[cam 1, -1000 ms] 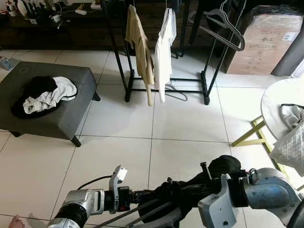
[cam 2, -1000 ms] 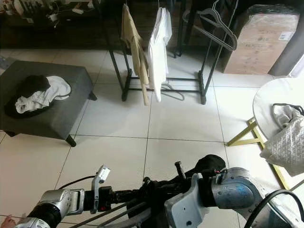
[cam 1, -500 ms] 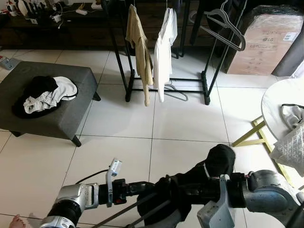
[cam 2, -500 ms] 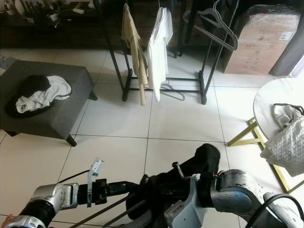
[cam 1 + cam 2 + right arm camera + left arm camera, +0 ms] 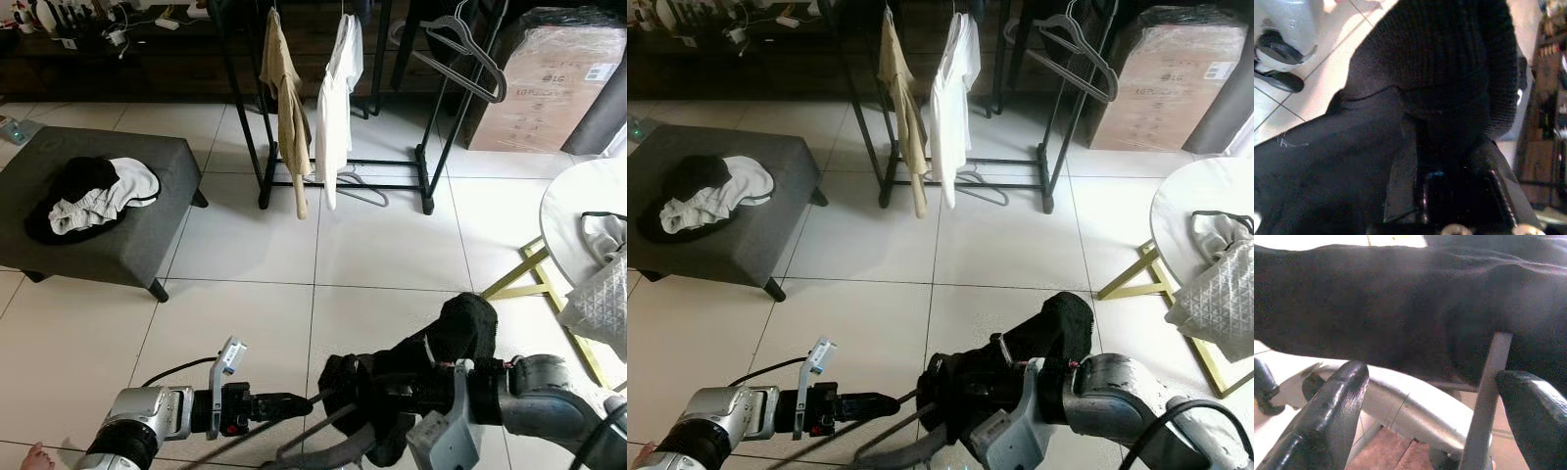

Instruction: Hang hanger

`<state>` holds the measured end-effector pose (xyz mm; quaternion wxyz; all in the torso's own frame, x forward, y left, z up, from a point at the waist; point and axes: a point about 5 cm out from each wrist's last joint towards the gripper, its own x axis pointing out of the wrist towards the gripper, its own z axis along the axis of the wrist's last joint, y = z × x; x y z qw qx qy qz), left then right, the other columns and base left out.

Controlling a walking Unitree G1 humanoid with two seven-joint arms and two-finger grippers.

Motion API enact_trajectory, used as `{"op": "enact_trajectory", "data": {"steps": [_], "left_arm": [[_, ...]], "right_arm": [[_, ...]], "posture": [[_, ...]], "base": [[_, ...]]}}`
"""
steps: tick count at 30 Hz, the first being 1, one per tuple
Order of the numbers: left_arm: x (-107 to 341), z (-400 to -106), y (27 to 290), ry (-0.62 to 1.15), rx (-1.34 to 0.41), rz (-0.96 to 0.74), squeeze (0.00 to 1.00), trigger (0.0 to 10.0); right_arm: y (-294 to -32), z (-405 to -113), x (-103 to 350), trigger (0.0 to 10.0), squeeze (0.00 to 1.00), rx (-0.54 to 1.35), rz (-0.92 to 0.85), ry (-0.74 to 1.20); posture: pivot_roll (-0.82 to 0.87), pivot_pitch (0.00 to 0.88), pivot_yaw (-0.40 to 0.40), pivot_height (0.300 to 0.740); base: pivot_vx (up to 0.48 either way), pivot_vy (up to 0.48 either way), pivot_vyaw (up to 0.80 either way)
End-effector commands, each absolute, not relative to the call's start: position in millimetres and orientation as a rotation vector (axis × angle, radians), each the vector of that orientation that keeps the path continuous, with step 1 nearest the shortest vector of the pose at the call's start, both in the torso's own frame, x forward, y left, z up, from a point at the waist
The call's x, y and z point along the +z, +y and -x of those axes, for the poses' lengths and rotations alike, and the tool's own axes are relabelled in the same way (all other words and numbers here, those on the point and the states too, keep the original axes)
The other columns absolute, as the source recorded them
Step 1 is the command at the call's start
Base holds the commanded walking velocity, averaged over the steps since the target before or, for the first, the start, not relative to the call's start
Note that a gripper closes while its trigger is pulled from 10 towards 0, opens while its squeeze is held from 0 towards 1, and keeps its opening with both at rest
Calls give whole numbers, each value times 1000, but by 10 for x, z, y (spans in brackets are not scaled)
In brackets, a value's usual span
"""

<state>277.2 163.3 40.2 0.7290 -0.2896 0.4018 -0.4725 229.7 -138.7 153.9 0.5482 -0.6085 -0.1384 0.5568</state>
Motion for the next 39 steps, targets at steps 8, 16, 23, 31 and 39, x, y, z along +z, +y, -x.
{"op": "enact_trajectory", "data": {"steps": [8, 16, 23, 31, 39], "left_arm": [[347, -2787, 1640, 896, -979, 647, 0, 10000], [374, -2833, 1531, 891, -1013, 647, 0, 10000], [351, -2809, 1444, 937, -1066, 617, 0, 10000], [294, -2706, 1415, 1019, -1167, 524, 0, 10000], [301, -2684, 1579, 1036, -1174, 424, 0, 10000]], "right_arm": [[-1266, -2071, 1598, 10000, 0, 1414, 1381, -455], [-1177, -1975, 1610, 10000, 0, 1453, 1346, -490], [-1138, -1951, 1604, 10000, 0, 1471, 1342, -495], [-1121, -1966, 1598, 10000, 0, 1475, 1348, -491], [-1216, -2052, 1567, 10000, 0, 1439, 1371, -439]], "posture": [[-224, 280, 39, 740], [-228, 281, 40, 740], [-229, 282, 42, 740], [-228, 280, 46, 740], [-215, 279, 49, 740]], "base": [[0, 0, 0], [0, 0, 0], [0, 0, 0], [0, 0, 0], [0, 0, 0]]}}
